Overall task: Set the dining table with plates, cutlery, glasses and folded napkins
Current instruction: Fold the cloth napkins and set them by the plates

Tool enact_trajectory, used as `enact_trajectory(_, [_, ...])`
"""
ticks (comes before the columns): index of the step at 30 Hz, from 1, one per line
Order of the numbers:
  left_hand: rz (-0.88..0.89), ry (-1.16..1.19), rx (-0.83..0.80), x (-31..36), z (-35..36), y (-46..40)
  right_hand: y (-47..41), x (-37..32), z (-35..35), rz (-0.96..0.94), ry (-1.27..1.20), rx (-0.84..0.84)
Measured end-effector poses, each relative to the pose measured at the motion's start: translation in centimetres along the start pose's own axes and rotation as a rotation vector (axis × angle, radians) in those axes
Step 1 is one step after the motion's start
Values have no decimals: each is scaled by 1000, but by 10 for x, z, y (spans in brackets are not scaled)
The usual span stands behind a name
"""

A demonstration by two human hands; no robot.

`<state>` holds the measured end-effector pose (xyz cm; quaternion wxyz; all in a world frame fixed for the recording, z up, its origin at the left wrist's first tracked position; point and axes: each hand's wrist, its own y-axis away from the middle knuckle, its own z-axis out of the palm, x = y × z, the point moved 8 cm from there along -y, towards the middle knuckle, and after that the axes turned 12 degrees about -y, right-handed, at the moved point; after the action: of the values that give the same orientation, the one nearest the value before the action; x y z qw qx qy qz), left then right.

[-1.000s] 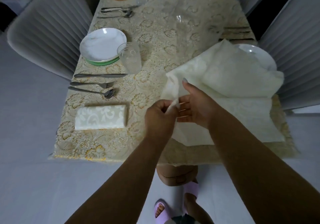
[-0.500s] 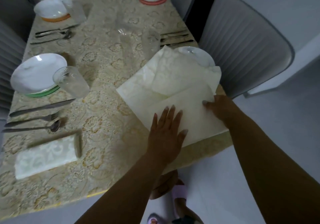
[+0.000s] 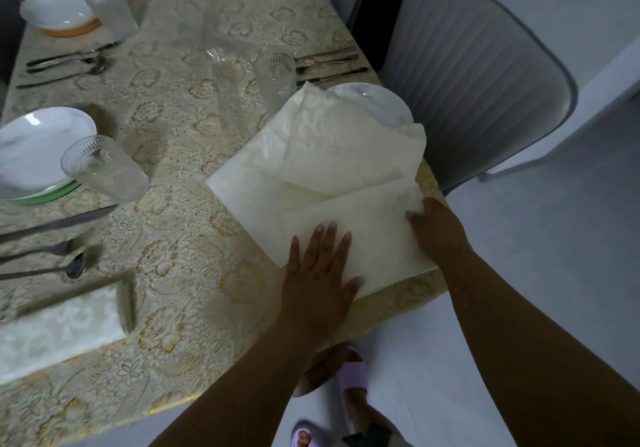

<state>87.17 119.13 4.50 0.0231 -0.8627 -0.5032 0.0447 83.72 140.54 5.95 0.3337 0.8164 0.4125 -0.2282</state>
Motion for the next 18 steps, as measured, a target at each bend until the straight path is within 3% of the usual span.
enact_trajectory(7, [-8, -9, -52, 3, 15, -1, -2, 1, -9, -27, 189, 165])
enact_trajectory(13, [-27, 4, -49, 3, 13, -3, -18, 12, -1, 107, 166, -10])
enact_trajectory(18, [-56, 113, -27, -2, 6, -9, -7, -14, 0, -90, 113, 3])
